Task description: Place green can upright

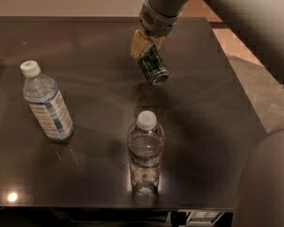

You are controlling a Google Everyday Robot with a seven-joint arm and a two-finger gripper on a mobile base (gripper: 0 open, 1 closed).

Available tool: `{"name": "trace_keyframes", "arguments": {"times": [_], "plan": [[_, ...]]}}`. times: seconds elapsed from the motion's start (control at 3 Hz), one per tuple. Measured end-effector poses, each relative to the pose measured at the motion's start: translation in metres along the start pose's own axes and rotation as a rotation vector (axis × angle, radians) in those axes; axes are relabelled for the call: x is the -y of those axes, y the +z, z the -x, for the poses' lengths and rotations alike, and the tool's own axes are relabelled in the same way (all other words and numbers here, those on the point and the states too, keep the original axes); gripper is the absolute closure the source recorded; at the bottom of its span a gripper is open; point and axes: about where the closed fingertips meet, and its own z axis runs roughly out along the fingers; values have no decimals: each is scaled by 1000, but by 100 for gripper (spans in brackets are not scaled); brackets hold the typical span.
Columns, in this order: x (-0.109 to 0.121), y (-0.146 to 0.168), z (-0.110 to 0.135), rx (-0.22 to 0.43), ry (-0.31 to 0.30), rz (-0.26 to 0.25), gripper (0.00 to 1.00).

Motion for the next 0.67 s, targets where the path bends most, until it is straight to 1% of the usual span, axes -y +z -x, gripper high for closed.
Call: {"name": "trace_keyframes", "arguments": {"times": [0.33, 0.67], "plan": [[-4, -24, 4, 192, -129, 46, 100], [-9, -41, 2, 378, -215, 86, 100]]}}
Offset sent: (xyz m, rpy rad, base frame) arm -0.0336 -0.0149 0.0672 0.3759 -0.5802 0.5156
